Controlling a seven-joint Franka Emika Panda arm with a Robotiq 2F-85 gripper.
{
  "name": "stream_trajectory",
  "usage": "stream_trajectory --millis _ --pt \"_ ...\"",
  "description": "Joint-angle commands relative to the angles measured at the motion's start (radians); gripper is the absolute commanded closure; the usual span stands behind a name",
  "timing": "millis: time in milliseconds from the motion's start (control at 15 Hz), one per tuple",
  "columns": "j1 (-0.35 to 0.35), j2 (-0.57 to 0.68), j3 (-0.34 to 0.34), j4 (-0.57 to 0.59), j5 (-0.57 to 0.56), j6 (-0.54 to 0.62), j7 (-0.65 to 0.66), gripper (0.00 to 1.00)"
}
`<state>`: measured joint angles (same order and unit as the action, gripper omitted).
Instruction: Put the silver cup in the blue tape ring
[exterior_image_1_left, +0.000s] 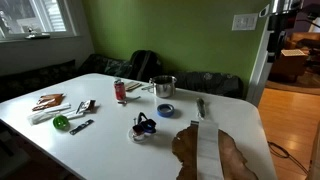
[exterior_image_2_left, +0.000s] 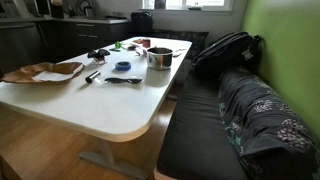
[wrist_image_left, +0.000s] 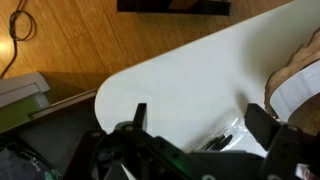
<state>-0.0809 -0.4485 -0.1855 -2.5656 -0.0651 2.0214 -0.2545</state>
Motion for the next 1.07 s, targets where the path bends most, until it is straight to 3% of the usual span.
stream_trajectory --millis 0,267,467,867,933,1000 --pt "-0.007 0.001 0.007 0.001 0.004 -0.001 -0.003 0.0" --pt "-0.007 0.001 0.007 0.001 0.004 -0.001 -0.003 0.0" --pt "0.06 0.101 0.041 -0.031 0.046 0.14 -0.03 0.0" --pt "0.165 0.372 0.207 -0.04 -0.033 0.324 0.008 0.0" --pt "0.143 0.289 0.185 -0.058 0.002 0.272 -0.006 0.0" --pt "0.152 0.324 0.203 -0.055 0.002 0.291 0.005 0.0"
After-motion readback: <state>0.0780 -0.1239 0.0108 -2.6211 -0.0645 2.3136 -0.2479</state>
